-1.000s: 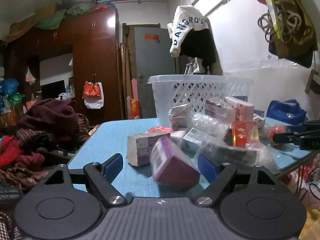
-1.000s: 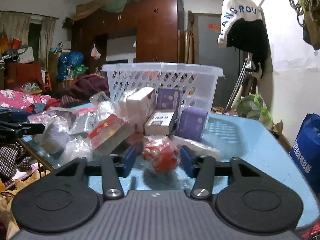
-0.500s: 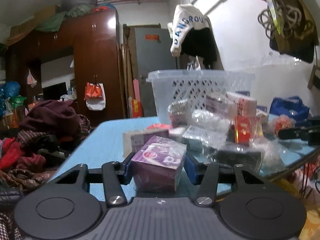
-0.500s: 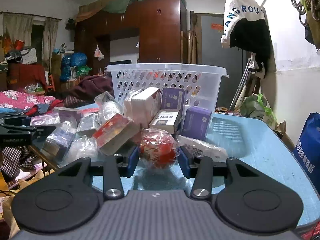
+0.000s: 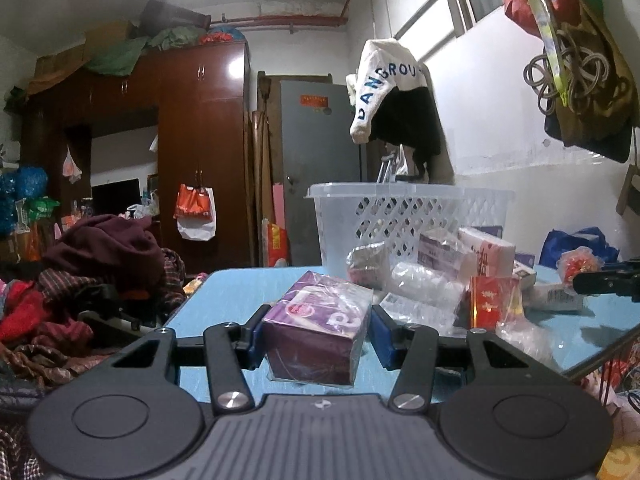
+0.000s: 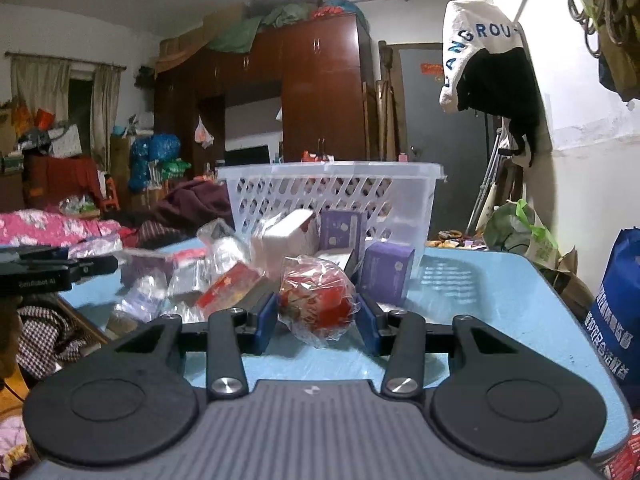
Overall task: Organize objects
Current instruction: 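Grasp the pink-purple box with the left gripper while the right grasps the red wrapped ball, then carry both held items over the white basket and release them, then grasp the dark box in clear plastic with the left gripper while the right grasps a clear bag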
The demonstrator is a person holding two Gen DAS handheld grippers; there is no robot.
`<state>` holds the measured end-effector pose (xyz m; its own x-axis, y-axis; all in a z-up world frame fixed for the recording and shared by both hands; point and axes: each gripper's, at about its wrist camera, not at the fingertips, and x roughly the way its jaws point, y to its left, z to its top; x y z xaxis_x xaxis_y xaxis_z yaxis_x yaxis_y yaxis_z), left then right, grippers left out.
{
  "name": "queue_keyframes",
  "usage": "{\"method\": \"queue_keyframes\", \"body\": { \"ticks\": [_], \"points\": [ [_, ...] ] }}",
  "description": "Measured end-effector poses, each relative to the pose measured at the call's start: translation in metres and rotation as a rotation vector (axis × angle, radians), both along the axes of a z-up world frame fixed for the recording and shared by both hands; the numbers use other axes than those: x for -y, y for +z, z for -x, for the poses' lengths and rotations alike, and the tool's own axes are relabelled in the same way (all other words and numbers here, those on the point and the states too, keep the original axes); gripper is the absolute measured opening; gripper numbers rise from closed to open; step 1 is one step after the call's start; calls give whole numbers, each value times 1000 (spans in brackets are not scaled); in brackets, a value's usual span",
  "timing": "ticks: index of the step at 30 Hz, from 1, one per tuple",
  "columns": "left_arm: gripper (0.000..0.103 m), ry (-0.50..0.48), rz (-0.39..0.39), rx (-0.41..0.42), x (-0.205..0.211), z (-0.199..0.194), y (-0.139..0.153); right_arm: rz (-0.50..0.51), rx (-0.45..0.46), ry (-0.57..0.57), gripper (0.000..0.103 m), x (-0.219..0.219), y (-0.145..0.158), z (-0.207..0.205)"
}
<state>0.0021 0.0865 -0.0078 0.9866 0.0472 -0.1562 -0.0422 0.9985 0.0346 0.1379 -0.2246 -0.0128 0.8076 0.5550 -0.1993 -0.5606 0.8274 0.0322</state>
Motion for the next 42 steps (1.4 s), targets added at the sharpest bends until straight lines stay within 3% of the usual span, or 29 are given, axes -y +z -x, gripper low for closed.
{"method": "queue_keyframes", "body": {
  "ticks": [6, 11, 14, 16, 18, 22, 25, 26, 27, 28, 29, 30, 32, 35, 38, 42],
  "points": [
    [55, -31, 47, 36, -1, -4, 16, -23, 37, -17, 47, 8, 15, -2],
    [55, -133, 55, 143, 15, -32, 67, -84, 101, 24, 47, 5, 56, -26],
    [55, -162, 42, 148, 29, -72, 103, -44, 165, 3, 47, -13, 85, -53],
    [55, -159, 47, 111, 37, -106, 122, -5, 187, -19, 47, -30, 99, -82],
    [55, -125, 58, 49, 41, -145, 136, 11, 149, -35, 47, -41, 108, -114],
    [55, -84, 81, -65, 38, -193, 137, 26, 58, -42, 46, -55, 107, -159],
    [55, -73, 87, -120, 37, -212, 129, 41, 24, -34, 47, -59, 101, -168],
    [60, -80, 93, -129, 36, -216, 125, 33, 12, -22, 48, -59, 99, -169],
    [69, -73, 97, -126, 34, -219, 122, 28, -5, -15, 59, -58, 98, -169],
    [95, -60, 101, -121, 33, -221, 121, 31, -26, -12, 85, -57, 97, -169],
    [103, -59, 113, -113, 30, -220, 118, 33, -35, -34, 96, -57, 97, -165],
    [103, -76, 132, -110, 27, -216, 116, 34, -21, -82, 103, -54, 95, -154],
    [103, -115, 157, -104, 20, -200, 113, 44, 8, -120, 103, -47, 91, -131],
    [103, -147, 140, -61, 14, -153, 99, 34, 21, -73, 103, -21, 67, -91],
    [103, -135, 83, -48, 13, -96, 70, 32, -51, -80, 103, 5, 30, -62],
    [103, -175, 62, -21, 17, -27, 29, -97, -172, -107, 103, 37, -9, -44]
  ]
}}
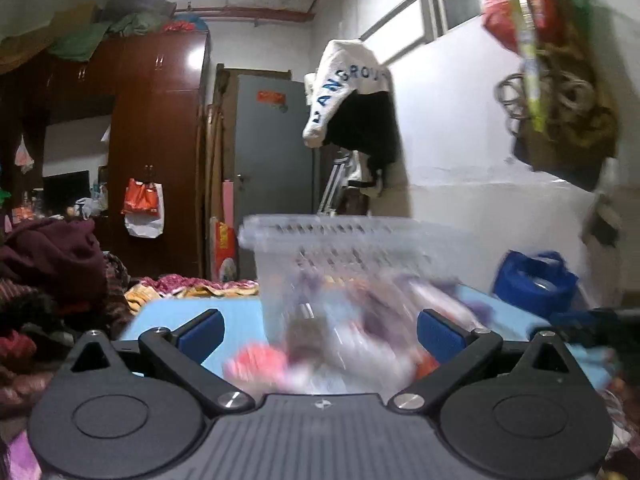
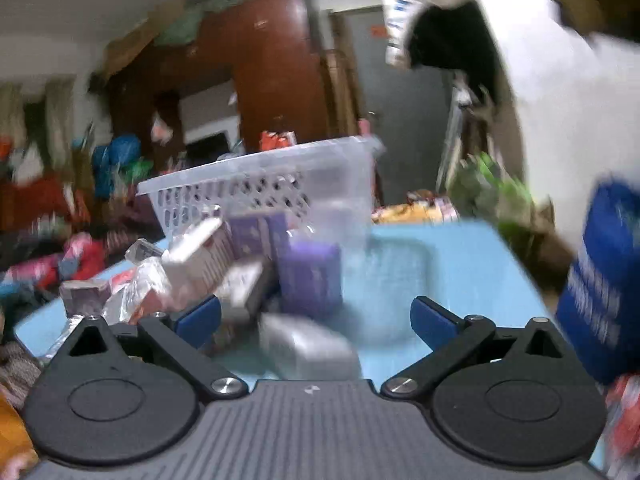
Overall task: Organize objects
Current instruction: 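Grasp the dark box in clear plastic with the left gripper while the right grasps a clear bag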
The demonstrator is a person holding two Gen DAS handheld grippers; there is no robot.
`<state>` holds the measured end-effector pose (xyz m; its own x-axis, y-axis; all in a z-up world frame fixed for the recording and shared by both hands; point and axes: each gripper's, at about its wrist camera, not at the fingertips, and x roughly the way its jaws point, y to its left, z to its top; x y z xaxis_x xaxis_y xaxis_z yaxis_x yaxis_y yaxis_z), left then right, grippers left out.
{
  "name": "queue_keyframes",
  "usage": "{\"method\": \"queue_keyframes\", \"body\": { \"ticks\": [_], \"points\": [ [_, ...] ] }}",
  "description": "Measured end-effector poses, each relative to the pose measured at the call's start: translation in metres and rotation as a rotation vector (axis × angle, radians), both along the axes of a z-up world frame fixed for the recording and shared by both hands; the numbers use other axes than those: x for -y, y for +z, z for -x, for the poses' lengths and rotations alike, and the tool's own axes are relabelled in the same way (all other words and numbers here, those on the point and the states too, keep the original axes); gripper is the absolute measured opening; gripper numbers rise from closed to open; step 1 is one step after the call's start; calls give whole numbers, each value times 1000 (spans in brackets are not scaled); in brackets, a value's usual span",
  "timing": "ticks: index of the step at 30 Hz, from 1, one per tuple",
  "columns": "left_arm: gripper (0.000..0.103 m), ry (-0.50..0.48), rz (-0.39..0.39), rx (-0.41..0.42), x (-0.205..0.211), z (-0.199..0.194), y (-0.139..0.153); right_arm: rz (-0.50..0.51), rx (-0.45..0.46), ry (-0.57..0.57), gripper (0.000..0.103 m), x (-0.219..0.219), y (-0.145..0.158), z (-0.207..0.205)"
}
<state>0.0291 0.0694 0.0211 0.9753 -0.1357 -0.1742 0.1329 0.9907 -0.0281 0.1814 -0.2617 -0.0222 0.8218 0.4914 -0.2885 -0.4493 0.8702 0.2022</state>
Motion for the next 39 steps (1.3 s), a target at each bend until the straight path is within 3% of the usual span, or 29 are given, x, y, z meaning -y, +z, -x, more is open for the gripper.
{"method": "queue_keyframes", "body": {
  "ticks": [3, 8, 10, 14, 19, 21, 22, 23, 39],
  "points": [
    [103, -51, -26, -5, 8, 25, -19, -17, 20, -6, 103, 2, -5, 5],
    [103, -71, -70, -39, 17, 21, -40, 114, 69, 35, 100, -20, -5, 2],
    [103, -79, -43, -57, 12, 14, -45, 133, 58, 23, 90, -22, -9, -1],
    [103, -70, -21, -54, 8, 4, -51, 118, 37, 46, 81, -21, -15, -4],
    [102, -56, -74, -31, 18, 2, -58, 121, 47, 75, 60, -21, -20, -1],
    [95, -53, -89, -21, 20, 3, -59, 92, 45, 83, 54, -16, -19, 1],
    [86, -55, -85, -20, 19, 3, -59, 84, 45, 83, 50, -14, -19, 1],
    [78, -59, -79, -23, 18, 4, -60, 79, 46, 80, 50, -12, -19, 2],
    [78, -2, -40, 65, 10, 17, -45, 60, 111, 47, 46, -7, -7, 15]
  ]
}}
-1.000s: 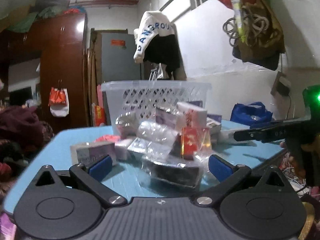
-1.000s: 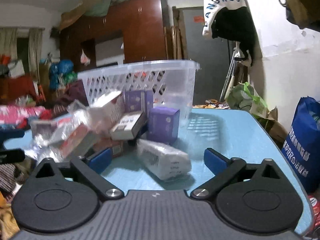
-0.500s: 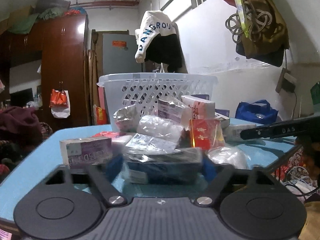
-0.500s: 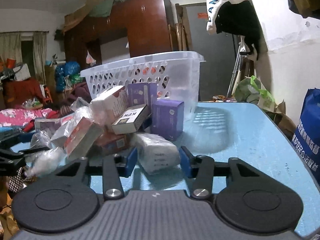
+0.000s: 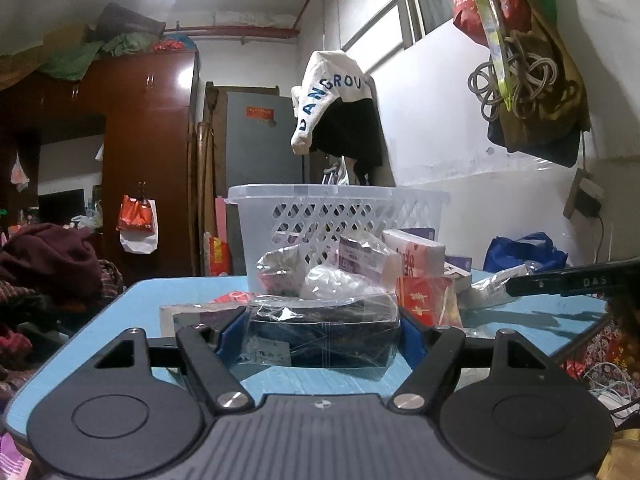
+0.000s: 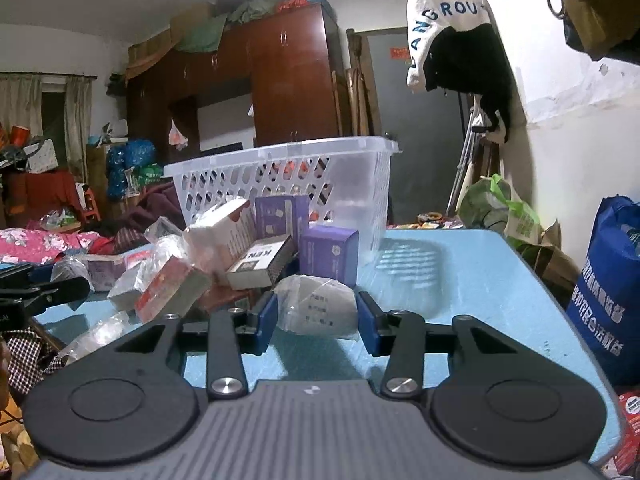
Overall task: Organize objects
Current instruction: 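Grasp the dark box in clear plastic with the left gripper while the right grasps a clear bag, then lift both held items into the white basket and open both grippers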
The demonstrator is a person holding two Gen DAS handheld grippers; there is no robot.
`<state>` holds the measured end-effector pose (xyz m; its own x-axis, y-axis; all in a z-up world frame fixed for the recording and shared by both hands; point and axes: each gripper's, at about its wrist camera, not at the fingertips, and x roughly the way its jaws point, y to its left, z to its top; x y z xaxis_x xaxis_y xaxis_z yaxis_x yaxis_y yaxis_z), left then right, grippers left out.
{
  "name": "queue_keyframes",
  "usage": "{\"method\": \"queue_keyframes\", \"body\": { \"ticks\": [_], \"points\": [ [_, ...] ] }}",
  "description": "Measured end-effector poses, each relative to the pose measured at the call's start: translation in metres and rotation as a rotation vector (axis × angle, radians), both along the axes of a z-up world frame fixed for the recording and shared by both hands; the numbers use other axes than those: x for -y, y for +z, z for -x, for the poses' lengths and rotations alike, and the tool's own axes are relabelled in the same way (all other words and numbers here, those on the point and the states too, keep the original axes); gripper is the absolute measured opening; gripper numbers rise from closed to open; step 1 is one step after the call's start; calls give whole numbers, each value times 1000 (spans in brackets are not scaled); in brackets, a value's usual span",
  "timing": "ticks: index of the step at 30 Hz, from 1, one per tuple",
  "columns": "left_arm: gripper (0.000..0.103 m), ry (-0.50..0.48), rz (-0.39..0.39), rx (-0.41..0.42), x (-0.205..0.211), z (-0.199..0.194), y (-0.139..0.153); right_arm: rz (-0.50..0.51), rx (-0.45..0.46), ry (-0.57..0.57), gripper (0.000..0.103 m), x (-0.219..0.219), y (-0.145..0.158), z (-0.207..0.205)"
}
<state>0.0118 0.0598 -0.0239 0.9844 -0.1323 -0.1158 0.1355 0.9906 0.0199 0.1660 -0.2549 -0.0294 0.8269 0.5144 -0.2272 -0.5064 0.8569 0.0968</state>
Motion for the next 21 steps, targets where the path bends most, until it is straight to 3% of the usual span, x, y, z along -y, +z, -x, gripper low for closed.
{"method": "queue_keyframes", "body": {
  "ticks": [21],
  "points": [
    [78, 14, 49, 6, -12, 0, 3, -18, 49, -15, 43, 7, 13, 10]
  ]
}}
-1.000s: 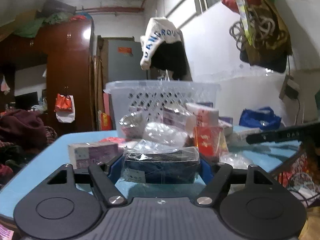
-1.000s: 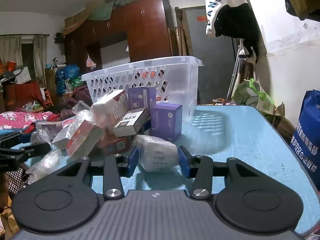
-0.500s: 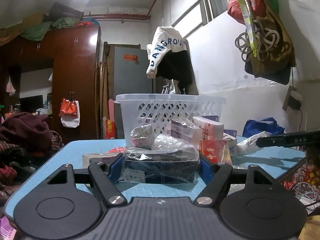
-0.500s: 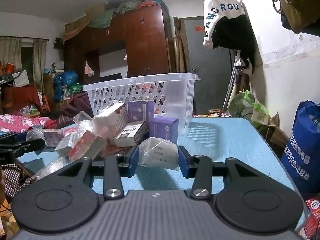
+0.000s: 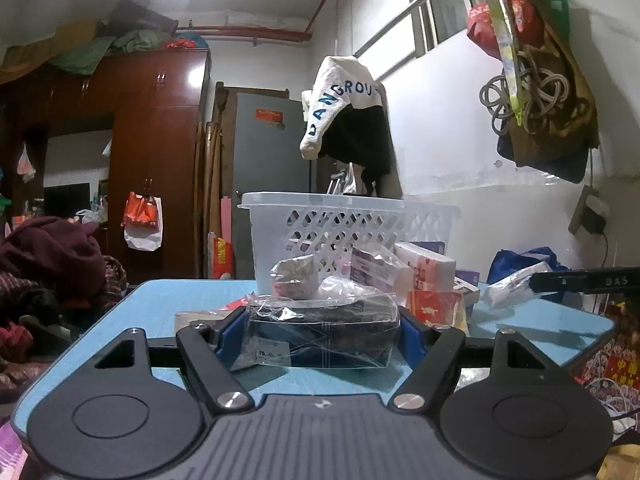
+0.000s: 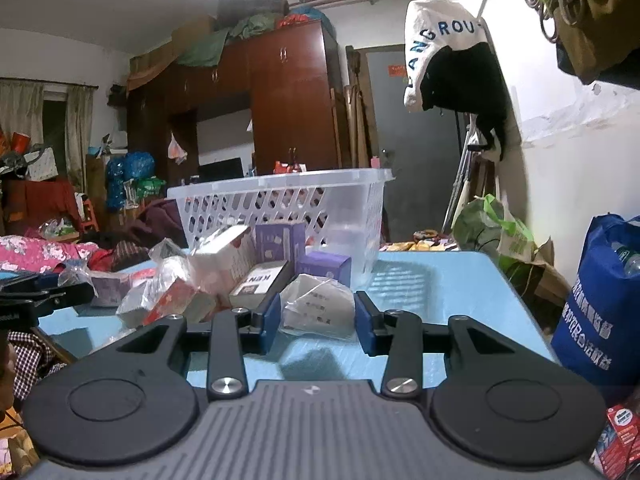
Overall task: Organize objects
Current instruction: 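Lift both held items into the white basket and open both grippers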
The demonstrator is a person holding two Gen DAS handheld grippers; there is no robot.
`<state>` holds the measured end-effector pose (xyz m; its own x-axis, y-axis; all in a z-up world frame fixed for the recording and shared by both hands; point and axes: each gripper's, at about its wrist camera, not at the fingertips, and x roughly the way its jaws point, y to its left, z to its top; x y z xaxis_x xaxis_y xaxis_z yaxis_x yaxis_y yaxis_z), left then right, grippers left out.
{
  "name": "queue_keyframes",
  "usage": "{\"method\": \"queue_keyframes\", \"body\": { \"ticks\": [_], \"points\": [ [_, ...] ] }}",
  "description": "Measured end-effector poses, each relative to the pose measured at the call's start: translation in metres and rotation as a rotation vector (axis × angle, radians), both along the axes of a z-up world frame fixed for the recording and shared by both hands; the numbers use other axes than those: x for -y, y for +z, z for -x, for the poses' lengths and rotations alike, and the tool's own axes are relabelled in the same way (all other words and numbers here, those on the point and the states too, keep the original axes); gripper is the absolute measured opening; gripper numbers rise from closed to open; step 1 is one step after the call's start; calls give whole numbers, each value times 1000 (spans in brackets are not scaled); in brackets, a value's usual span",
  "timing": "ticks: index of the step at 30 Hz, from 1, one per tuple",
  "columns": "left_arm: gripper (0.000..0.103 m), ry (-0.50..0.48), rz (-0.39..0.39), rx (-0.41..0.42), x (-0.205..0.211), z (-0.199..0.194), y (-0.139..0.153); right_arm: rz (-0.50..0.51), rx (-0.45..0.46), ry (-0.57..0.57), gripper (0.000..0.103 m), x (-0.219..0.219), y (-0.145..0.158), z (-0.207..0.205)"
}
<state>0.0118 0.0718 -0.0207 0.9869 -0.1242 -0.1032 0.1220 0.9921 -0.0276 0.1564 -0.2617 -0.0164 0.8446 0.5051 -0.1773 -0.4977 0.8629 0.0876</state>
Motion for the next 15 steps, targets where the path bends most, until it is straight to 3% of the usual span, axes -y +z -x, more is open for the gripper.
{"method": "queue_keyframes", "body": {
  "ticks": [7, 12, 15],
  "points": [
    [78, -10, 35, 43, -6, -1, 24, -29, 79, -6, 42, 2, 30, 8],
    [78, -16, 32, 111, -1, -41, 92, -2, 192, 29, 42, -28, 93, -15],
    [78, -8, 40, 56, 3, -95, 131, 58, 208, 10, 42, -60, 123, -55]
  ]
}}
